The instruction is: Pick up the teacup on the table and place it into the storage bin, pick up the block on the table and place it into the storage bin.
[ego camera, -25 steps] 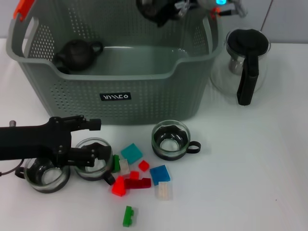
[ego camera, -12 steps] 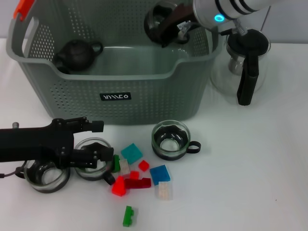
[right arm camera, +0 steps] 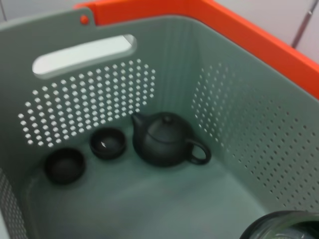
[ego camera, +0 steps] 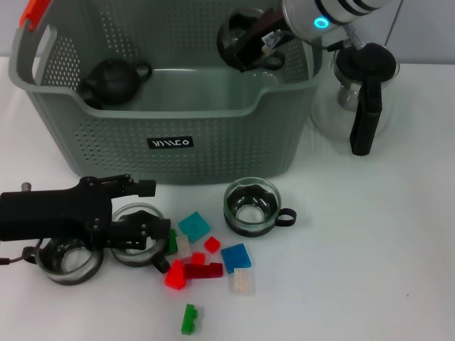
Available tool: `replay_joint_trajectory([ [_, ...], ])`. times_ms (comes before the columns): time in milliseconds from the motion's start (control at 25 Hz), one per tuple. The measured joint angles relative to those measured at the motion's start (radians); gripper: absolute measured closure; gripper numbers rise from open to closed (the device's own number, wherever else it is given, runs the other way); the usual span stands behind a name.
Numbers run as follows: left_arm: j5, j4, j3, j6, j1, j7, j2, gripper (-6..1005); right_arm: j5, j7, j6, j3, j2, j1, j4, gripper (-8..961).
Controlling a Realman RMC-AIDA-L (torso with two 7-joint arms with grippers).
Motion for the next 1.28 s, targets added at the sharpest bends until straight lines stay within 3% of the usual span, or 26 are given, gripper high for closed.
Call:
replay_joint_trajectory([
  [280, 0.0, -0.001, 0.0, -0.007, 0.0, 0.004, -0.001, 80, -0.032, -0.003, 0.017, -0.012, 0.019, -0.004, -0.004, 897],
  [1280, 0.0, -0.018, 0.011, -0.028, 0.0, 0.006, -0.001, 80, -0.034, -0.004, 0.098, -0.078, 0.031, -0.029, 0.018, 821],
])
